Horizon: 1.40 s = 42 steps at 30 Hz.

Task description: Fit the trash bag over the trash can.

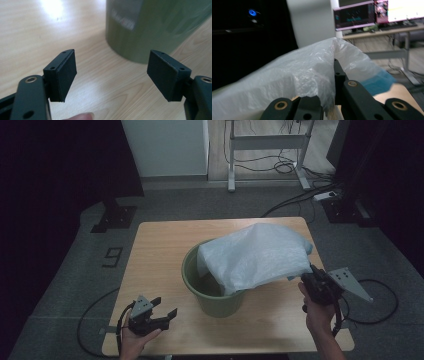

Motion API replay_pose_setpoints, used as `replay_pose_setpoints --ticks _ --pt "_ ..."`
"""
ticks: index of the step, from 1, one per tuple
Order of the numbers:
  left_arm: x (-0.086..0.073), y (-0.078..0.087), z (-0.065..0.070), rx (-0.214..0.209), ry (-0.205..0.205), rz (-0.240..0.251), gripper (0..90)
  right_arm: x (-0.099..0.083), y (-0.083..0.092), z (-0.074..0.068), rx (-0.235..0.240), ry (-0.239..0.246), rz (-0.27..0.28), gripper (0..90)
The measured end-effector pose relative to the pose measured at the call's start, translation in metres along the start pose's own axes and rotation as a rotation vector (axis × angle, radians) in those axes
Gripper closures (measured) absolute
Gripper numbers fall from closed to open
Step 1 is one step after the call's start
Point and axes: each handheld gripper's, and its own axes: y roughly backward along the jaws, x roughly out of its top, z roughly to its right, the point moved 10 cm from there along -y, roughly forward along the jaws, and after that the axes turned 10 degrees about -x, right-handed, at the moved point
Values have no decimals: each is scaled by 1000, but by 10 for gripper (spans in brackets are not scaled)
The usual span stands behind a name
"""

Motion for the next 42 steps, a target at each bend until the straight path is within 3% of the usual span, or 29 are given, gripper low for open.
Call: replay_pose_setpoints --ticks 5,6,7,10,15,17,21,23,25,34,42 --pt "14 8 12 -13 -12 36 232 14 3 -32 72 39 22 888" --pt "14 8 12 -13 -12 36 232 14 3 -32 72 39 22 888" --pt "19 10 16 -14 -25 44 232 11 4 -42 95 54 14 888" --pt "25 13 21 -20 -35 56 232 5 5 -54 128 55 -6 888" --pt "32 10 27 -47 -50 54 230 -7 9 -78 177 135 -24 887" --pt "34 9 29 -55 -56 53 230 -11 11 -84 209 146 -35 887" --pt "41 11 35 -57 -77 62 230 -18 11 -88 224 145 -54 887" --pt "45 14 39 -33 -110 55 231 -18 9 -88 223 139 -58 887" --pt "50 17 46 -37 -128 62 229 -18 8 -88 224 128 -61 887" --pt "73 22 66 -67 -121 116 219 -11 1 -95 237 122 -68 883" --pt "94 5 79 -119 -111 133 225 -1 -16 -112 251 133 -80 883"
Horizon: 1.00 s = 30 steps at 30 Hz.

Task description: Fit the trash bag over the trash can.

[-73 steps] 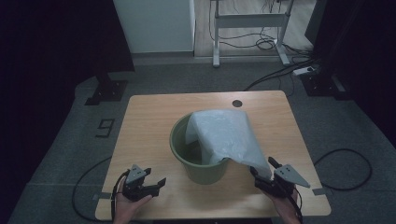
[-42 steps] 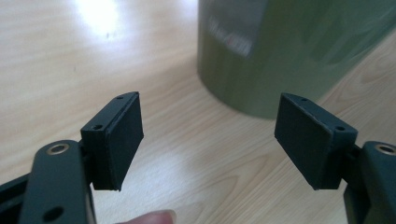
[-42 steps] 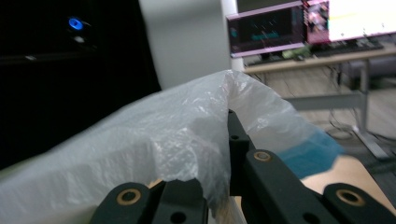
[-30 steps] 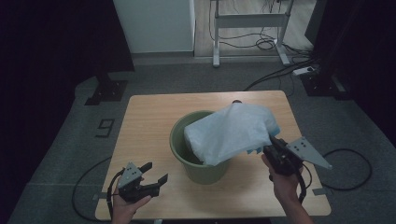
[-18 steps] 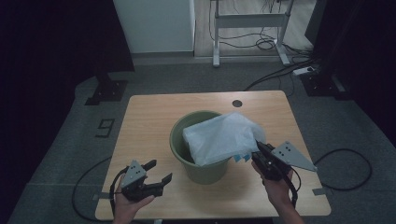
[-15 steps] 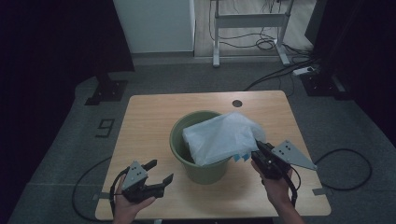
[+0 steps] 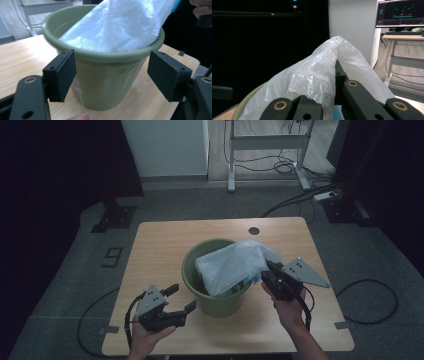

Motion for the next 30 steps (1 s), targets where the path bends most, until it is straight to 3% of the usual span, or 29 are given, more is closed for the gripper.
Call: replay_pose_setpoints --ticks 7,14,21,26,30 --pt "12 -17 7 -21 -7 10 225 4 -13 -13 12 16 -13 883" --pt "21 -29 9 -6 -6 21 225 2 -17 -19 22 11 -25 883" --pt "26 -47 15 -4 -39 -11 215 1 -21 -21 19 -3 -38 882" --pt "28 -58 16 18 -64 -35 308 3 -22 -25 36 1 -39 882" --pt "31 -64 17 17 -79 -44 461 4 -22 -29 56 3 -28 878"
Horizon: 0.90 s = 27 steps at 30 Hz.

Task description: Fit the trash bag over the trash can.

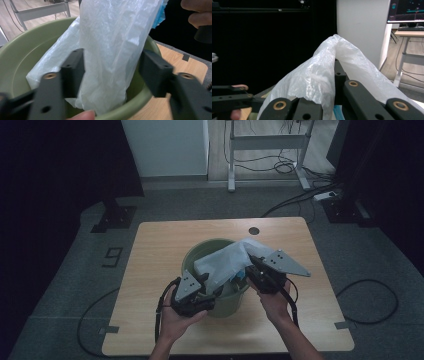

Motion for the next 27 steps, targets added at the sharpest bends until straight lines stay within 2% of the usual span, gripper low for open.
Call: replay_pose_setpoints --ticks 2,6,11,14,16,18,22,27 --pt "1 -1 0 9 -9 -5 553 0 1 -1 6 1 4 876" --pt "3 0 -1 16 -3 19 714 -1 4 -1 9 6 9 861" --pt "8 6 -3 5 16 97 884 -3 6 1 3 23 7 799" --pt "9 12 -8 21 32 133 898 -6 9 1 -27 54 4 652" --pt "10 15 -12 36 40 146 899 -10 11 4 -71 87 -9 579" --pt "10 16 -13 39 42 151 900 -15 13 8 -103 96 -34 548" --pt "14 27 -20 45 48 201 900 -29 17 16 -152 91 -85 500" --pt "14 31 -23 48 48 204 900 -43 22 22 -170 89 -123 506"
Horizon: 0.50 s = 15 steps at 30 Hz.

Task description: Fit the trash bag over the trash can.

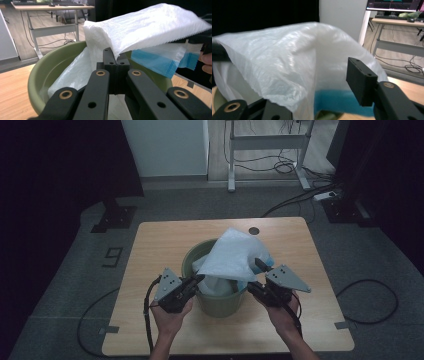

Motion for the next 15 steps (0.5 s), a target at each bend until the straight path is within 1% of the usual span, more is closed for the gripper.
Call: replay_pose_setpoints --ticks 2,4,6,8,9,10,11,13,15 --pt "0 1 -2 5 6 3 900 -5 1 1 -7 11 -7 481" --pt "1 2 -3 6 14 10 900 -8 3 1 -16 22 -9 429" --pt "1 2 -6 8 26 16 900 -10 6 1 -27 16 -10 360" --pt "1 2 -7 13 31 17 900 -11 9 0 -22 0 -6 335" --pt "1 2 -7 13 31 17 900 -11 9 0 -22 0 -6 335" --pt "2 3 -9 8 51 31 900 -13 13 0 -16 -18 -6 328" --pt "2 3 -9 8 51 31 900 -14 15 -1 -4 -31 -10 332" --pt "3 4 -10 14 57 36 900 -15 19 -5 33 -52 -22 397" --pt "4 5 -11 13 62 41 900 -14 22 -4 8 -12 -6 441"
